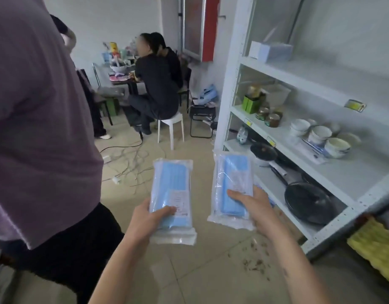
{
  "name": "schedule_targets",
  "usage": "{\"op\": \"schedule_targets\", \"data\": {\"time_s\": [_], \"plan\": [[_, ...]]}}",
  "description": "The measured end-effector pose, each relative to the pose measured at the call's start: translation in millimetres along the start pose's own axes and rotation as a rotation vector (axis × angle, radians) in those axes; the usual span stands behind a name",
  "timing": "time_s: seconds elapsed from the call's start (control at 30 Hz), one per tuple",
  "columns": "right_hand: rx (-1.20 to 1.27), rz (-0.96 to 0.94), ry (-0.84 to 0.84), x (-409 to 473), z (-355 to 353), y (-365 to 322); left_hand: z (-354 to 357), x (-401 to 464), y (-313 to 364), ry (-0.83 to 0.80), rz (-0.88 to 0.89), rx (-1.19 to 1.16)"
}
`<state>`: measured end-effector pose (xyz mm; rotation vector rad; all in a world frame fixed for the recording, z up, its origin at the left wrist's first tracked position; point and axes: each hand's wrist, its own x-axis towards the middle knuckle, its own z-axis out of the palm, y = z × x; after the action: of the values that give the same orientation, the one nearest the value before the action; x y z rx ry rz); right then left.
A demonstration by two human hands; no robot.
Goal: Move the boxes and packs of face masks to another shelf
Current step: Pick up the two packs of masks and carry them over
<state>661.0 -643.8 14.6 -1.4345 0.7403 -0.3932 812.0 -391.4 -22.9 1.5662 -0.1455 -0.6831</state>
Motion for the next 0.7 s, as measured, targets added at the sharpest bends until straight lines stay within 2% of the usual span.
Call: {"op": "schedule_targets", "data": {"time_s": [0.3,0.7], "plan": [[0.011,0.012,0.014,124,-12,-23,37,117,49,0.034,-0.008,-0.008],[0.024,0.025,0.101,297,-1,-67,71,303,131,-0.089,0.001,0.033]]}}
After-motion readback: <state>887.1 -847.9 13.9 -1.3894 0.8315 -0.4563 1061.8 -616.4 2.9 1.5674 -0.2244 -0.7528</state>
